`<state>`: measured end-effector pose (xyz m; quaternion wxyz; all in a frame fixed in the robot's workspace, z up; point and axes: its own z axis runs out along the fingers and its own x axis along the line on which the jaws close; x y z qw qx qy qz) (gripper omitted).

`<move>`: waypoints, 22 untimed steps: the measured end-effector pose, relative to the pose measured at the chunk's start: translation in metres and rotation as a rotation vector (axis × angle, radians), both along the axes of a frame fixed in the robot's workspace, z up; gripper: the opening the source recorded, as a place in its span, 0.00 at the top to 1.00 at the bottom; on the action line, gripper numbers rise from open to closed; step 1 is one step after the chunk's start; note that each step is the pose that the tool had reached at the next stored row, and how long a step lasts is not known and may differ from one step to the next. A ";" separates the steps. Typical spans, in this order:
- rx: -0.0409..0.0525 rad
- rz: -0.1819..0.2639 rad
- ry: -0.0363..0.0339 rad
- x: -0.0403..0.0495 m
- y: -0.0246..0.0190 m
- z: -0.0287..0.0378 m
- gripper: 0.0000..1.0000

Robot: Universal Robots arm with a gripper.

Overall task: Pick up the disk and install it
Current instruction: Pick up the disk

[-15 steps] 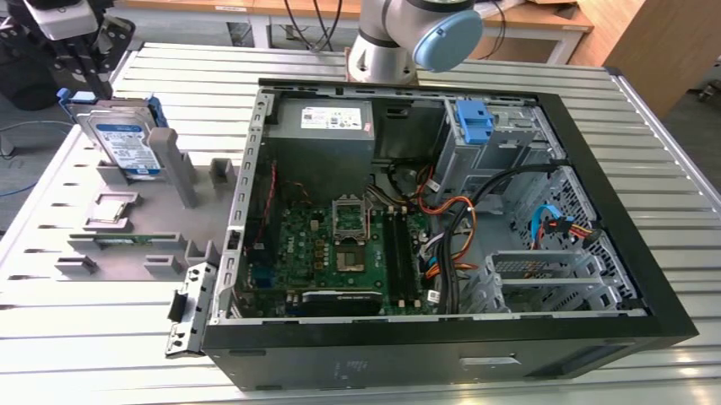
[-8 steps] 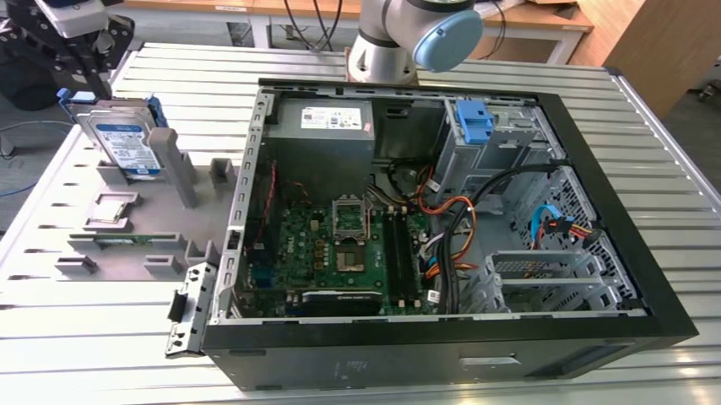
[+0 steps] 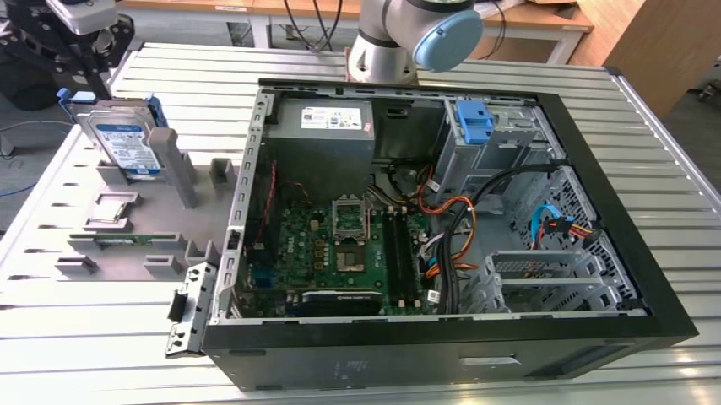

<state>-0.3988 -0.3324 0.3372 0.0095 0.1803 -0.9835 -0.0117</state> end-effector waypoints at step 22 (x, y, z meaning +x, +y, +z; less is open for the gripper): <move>0.0000 0.306 0.0000 0.0000 0.0000 -0.0005 0.89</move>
